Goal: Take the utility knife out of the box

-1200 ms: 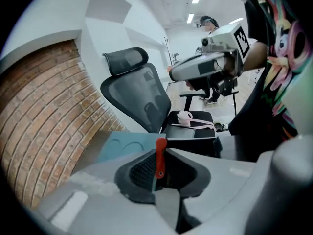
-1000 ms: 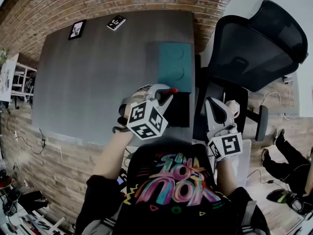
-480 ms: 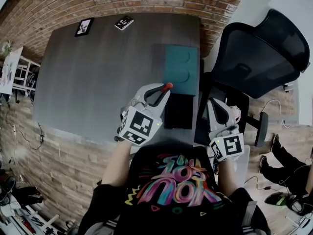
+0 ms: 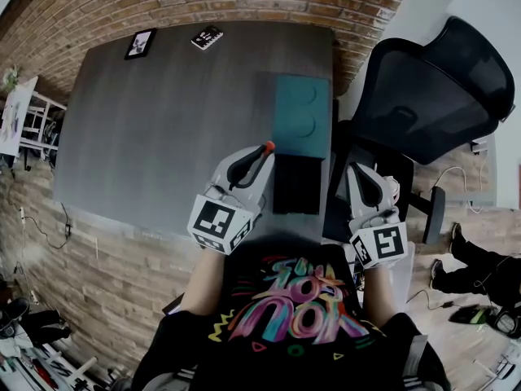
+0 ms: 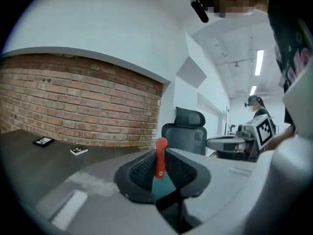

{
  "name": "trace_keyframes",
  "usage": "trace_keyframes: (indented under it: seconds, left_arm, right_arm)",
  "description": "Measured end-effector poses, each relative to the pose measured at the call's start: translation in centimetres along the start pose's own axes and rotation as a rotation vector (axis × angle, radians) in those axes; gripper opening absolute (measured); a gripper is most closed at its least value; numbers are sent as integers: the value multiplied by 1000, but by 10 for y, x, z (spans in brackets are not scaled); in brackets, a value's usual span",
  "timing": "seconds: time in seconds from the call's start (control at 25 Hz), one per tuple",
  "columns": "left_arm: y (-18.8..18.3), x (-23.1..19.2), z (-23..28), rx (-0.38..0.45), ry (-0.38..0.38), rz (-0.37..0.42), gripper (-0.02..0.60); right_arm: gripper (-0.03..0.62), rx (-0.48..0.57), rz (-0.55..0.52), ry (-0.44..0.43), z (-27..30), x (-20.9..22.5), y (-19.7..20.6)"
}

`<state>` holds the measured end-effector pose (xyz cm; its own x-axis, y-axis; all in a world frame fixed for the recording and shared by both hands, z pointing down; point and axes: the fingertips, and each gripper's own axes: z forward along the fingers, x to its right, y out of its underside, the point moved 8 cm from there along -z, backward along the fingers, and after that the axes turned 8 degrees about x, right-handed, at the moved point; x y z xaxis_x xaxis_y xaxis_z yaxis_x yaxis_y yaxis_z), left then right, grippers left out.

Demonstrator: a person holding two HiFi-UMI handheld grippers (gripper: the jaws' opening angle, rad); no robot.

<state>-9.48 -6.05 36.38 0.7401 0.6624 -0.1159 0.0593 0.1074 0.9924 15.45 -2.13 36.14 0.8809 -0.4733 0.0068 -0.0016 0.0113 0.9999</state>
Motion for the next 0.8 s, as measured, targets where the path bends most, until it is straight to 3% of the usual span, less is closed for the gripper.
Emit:
trace_keyframes:
  seconds: [0.12, 0.8]
  left_arm:
    - [4, -1, -8, 21, -17, -32, 55]
    - [11, -3, -17, 12, -24, -45, 55]
  right_arm:
    - [-2, -2, 0, 7, -2, 0, -1]
    - [-2, 5, 3, 10, -6, -4, -1]
